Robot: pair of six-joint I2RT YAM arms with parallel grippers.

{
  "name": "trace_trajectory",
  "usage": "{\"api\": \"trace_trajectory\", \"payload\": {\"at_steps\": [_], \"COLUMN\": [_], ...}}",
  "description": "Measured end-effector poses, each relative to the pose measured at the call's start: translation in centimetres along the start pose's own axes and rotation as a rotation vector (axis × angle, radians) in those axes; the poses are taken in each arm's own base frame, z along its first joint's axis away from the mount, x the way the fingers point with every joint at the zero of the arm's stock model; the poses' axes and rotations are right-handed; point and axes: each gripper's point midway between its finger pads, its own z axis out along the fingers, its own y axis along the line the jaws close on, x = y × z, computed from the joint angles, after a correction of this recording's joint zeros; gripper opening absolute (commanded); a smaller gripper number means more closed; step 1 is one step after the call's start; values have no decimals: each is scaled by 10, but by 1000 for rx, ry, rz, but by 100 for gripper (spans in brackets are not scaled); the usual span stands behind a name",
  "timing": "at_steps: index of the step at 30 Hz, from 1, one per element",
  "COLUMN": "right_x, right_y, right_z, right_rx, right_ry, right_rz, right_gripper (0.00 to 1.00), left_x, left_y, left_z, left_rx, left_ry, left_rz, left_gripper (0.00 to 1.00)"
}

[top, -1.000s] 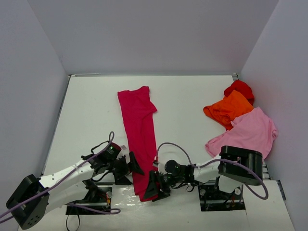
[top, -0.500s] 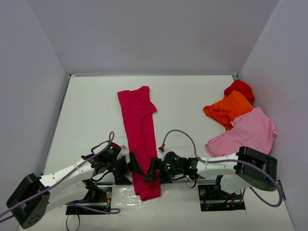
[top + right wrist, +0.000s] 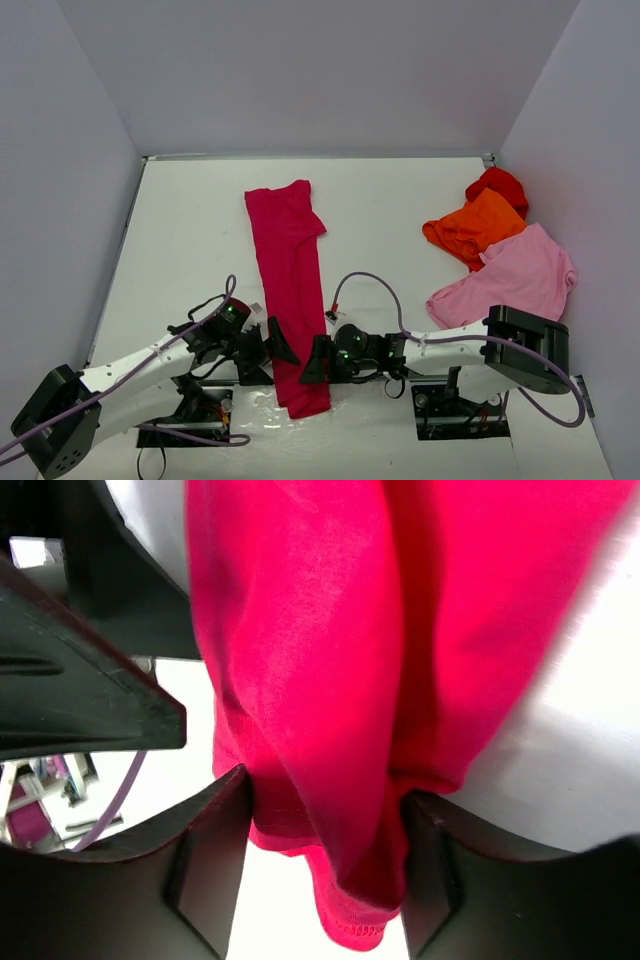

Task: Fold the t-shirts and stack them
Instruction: Grab the bottom of the folded rectangular tshirt with both arms

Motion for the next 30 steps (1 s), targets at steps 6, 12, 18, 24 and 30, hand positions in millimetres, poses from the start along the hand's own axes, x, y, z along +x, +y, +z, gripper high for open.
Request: {"api": "trace_trajectory", "payload": {"at_steps": [6,12,18,24,30], "right_x": [8,-1,-40,-62,-56], "right_y": [-14,-10,8,6,-1], "right_z": [-1,-1,5,9,11], "right_rx": [47,73,62,72,68], "right_ry": [8,16,-13,-29,-11], "right_rz": [-2,-42,-67,-75,-47], "right_gripper": [0,0,0,0,0], "left_x": [0,0,0,-1,-5], "left_y": [0,0,-1,-6,-19], "left_z": [1,1,1,-3,-16], "left_rx": [-6,-7,-9,24,148], "left_ry": [9,11,14,-17,-111], "left_rz": [-5,-6,-7,18,35], "left_gripper": [97,97,97,97,84]}}
